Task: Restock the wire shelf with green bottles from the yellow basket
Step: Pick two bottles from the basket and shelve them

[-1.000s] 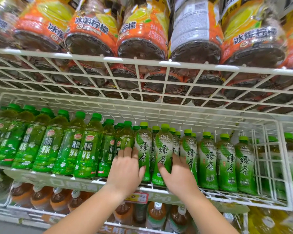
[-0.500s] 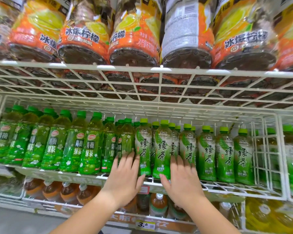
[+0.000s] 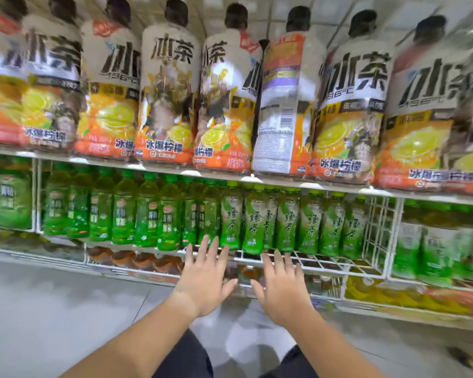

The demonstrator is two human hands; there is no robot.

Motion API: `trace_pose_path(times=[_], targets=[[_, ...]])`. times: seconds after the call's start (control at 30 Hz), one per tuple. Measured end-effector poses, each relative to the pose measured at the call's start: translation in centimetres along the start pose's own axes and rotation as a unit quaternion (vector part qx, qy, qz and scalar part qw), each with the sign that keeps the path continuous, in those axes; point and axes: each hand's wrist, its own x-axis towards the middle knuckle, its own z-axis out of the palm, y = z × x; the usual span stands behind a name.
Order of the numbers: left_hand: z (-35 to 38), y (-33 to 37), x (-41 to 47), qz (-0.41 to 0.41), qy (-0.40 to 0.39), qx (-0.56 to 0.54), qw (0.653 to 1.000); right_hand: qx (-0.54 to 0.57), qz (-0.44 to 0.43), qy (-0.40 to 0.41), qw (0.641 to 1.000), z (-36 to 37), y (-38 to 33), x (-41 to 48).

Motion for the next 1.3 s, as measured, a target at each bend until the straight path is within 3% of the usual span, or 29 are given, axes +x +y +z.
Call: trace_pose_path(times=[0.2,0.73,1.03,1.3], targets=[[-8.3,-0.1,-3.8,0.029,-0.014,0.007,0.999,-0.01,-0.028,0.045,0.999,-7.1,-0.5,-5.4],[-26.5,0.6,-12.5,0.088,0.008,0.022,0.996,0.002,0.019,0.081,0.997,-21.4,-0.2,-18.0],[-31.2,0.1,-13.1,0.219,0.089,0.017,0.971,0.011,0.161,0.12,0.98,-25.1,-1.5,-24.5],[-35.6,3.3,-15.5,0.317,0.109,0.055,0.94,0.026,0.277,0.137,0.951,-26.8,-1.7,-32.1]])
